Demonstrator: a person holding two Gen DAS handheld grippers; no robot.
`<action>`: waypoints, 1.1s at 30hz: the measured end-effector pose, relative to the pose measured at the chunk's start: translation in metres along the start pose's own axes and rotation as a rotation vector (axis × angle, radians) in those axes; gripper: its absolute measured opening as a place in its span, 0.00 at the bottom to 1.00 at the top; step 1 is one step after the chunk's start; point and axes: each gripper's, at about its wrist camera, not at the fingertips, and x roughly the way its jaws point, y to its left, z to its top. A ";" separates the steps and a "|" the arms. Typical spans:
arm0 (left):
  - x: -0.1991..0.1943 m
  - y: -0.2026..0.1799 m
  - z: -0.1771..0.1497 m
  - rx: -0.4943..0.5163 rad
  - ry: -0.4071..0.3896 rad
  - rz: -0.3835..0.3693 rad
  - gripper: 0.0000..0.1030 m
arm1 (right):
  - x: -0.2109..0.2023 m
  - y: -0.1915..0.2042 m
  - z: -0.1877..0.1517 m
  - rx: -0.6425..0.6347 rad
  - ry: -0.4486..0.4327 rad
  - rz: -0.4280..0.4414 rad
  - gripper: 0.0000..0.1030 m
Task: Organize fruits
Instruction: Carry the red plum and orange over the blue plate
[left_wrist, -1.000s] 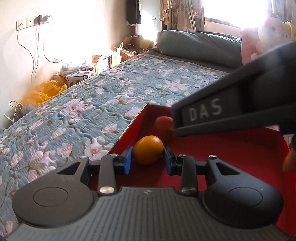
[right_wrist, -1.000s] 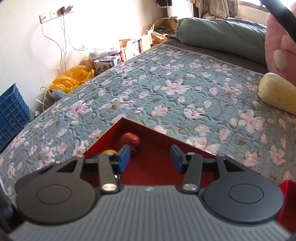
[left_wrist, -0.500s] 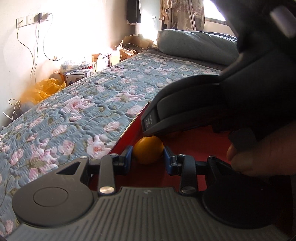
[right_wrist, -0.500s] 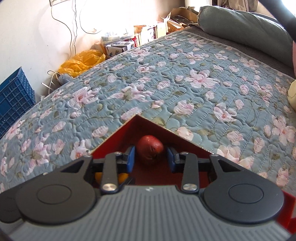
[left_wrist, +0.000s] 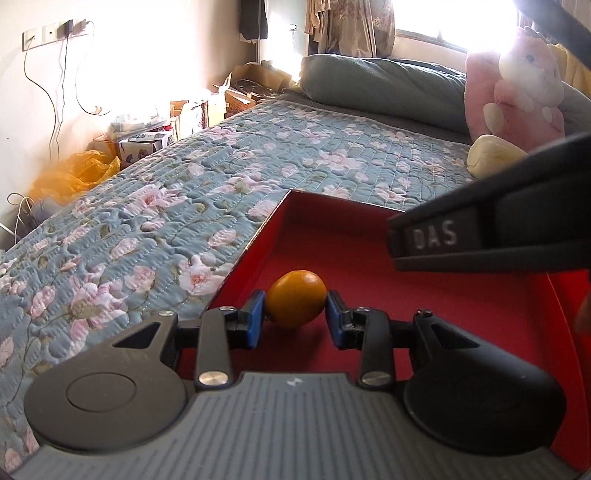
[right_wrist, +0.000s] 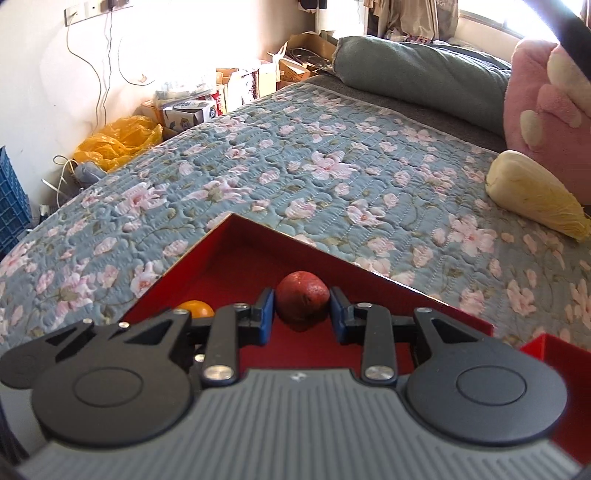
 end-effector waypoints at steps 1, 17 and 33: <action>-0.006 0.000 0.000 0.001 -0.001 -0.004 0.40 | -0.009 0.000 -0.002 0.000 -0.004 -0.010 0.34; -0.112 -0.020 -0.012 0.057 -0.044 -0.070 0.40 | -0.165 -0.011 -0.068 0.129 -0.074 -0.109 0.34; -0.198 -0.109 -0.042 0.181 -0.099 -0.262 0.40 | -0.278 -0.079 -0.146 0.297 -0.115 -0.324 0.34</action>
